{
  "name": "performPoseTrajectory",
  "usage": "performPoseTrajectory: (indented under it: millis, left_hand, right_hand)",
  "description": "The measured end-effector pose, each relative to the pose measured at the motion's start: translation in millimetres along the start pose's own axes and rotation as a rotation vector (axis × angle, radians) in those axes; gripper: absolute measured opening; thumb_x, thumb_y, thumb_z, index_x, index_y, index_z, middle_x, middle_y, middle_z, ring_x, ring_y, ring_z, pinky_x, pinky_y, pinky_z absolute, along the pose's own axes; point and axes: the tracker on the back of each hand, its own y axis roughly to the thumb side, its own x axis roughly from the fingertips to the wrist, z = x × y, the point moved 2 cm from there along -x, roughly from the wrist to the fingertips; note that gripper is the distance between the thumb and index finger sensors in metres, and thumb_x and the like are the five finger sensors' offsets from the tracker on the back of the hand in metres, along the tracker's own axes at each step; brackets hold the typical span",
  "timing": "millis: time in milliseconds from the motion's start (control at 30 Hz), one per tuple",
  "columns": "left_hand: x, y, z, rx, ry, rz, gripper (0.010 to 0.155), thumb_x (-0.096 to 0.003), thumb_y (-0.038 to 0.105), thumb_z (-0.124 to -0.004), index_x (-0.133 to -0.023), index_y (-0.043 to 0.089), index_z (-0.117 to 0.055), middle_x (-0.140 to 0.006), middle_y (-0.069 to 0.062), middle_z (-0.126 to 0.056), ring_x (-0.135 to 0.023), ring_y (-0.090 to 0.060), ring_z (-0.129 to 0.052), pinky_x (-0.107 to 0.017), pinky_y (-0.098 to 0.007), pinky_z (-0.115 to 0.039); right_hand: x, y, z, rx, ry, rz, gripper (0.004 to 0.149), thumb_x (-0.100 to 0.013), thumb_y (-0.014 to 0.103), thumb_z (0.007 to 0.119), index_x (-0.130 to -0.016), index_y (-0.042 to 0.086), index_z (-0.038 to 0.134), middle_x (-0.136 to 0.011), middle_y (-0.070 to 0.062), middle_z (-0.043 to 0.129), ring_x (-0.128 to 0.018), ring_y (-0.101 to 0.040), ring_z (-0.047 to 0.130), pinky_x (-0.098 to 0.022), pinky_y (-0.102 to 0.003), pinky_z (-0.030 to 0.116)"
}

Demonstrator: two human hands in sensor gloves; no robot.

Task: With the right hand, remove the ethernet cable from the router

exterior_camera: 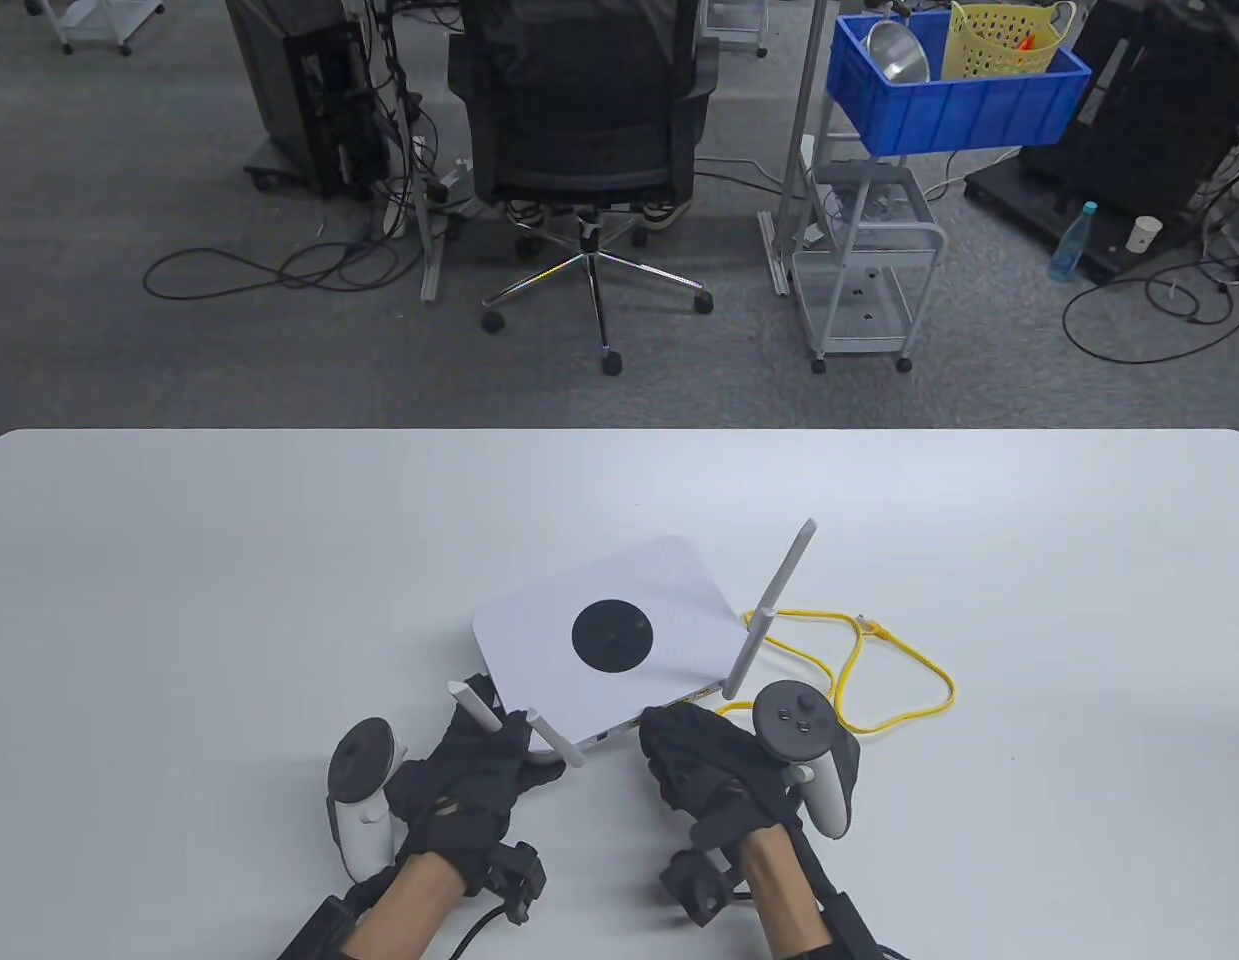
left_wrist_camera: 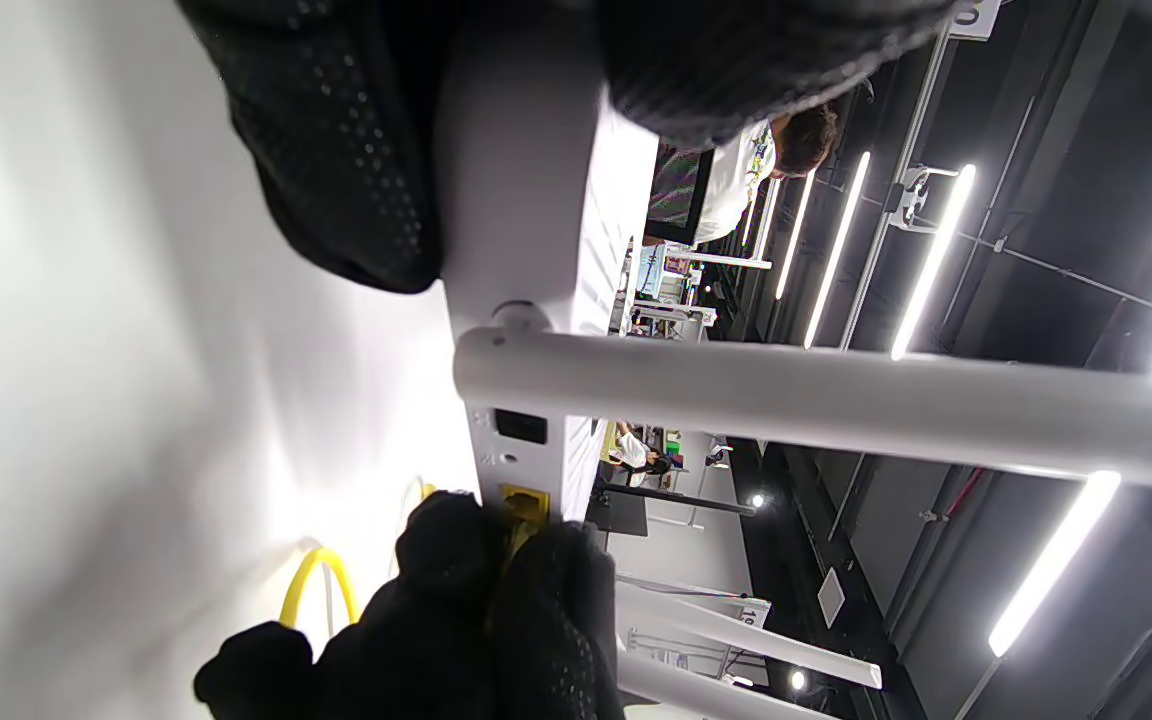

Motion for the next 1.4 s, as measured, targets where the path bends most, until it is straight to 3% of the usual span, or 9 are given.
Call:
performPoseTrajectory:
  millis: [300, 367, 500, 633, 867, 1400]
  left_hand:
    - [-1.1, 2.6, 5.6, 0.042, 0.026, 0.003, 0.079, -0.0591, 0.029, -0.076, -0.108, 0.004, -0.019, -0.107, -0.028, -0.057, -0.085, -0.035, -0.096, -0.06, -0.042, -0.092]
    - [-3.2, 4.1, 17.2, 0.049, 0.079, -0.009, 0.076, -0.0594, 0.03, -0.074, -0.108, 0.004, -0.022, -0.107, -0.029, -0.059, -0.084, -0.035, -0.097, -0.058, -0.041, -0.093]
    - [-4.7, 7.9, 53.5, 0.058, 0.17, -0.031, 0.075, -0.0593, 0.03, -0.075, -0.109, 0.006, -0.024, -0.107, -0.028, -0.058, -0.085, -0.035, -0.096, -0.059, -0.041, -0.092]
    - [-3.4, 7.7, 85.3, 0.064, 0.26, -0.02, 0.075, -0.0605, 0.031, -0.074, -0.109, 0.008, -0.021, -0.109, -0.027, -0.056, -0.088, -0.034, -0.094, -0.062, -0.041, -0.091]
    - [-3.1, -3.3, 110.7, 0.055, 0.352, 0.055, 0.076, -0.0625, 0.031, -0.073, -0.11, 0.011, -0.016, -0.112, -0.024, -0.05, -0.093, -0.034, -0.09, -0.068, -0.041, -0.087]
    - [-1.8, -11.1, 116.0, -0.049, 0.404, 0.142, 0.077, -0.064, 0.032, -0.072, -0.11, 0.013, -0.013, -0.115, -0.023, -0.046, -0.096, -0.035, -0.087, -0.071, -0.041, -0.085]
  right_hand:
    - [-2.0, 1.5, 3.0, -0.023, 0.022, -0.05, 0.043, -0.058, 0.044, 0.068, -0.083, 0.012, 0.079, -0.049, 0.001, 0.09, -0.023, 0.001, 0.088, -0.049, -0.038, 0.089]
    - [0.1, 3.5, 6.7, -0.061, 0.113, -0.083, 0.046, -0.058, 0.045, 0.066, -0.084, 0.009, 0.078, -0.05, 0.001, 0.089, -0.024, 0.001, 0.088, -0.051, -0.04, 0.088]
    - [10.0, 20.3, 7.9, -0.049, 0.112, -0.154, 0.051, -0.058, 0.046, 0.064, -0.086, 0.005, 0.077, -0.051, 0.001, 0.089, -0.025, 0.001, 0.088, -0.051, -0.04, 0.087]
    - [9.9, 16.5, 5.4, -0.068, 0.099, -0.138, 0.052, -0.058, 0.046, 0.063, -0.087, 0.004, 0.076, -0.053, 0.001, 0.09, -0.026, -0.001, 0.089, -0.051, -0.042, 0.086]
    - [8.3, 10.1, 3.7, -0.029, 0.077, -0.11, 0.053, -0.059, 0.046, 0.062, -0.088, 0.003, 0.075, -0.055, -0.001, 0.09, -0.027, -0.004, 0.09, -0.052, -0.044, 0.084]
    - [8.1, 11.4, 11.5, 0.079, 0.075, -0.109, 0.054, -0.058, 0.046, 0.062, -0.09, 0.003, 0.074, -0.058, -0.004, 0.091, -0.03, -0.007, 0.092, -0.054, -0.047, 0.082]
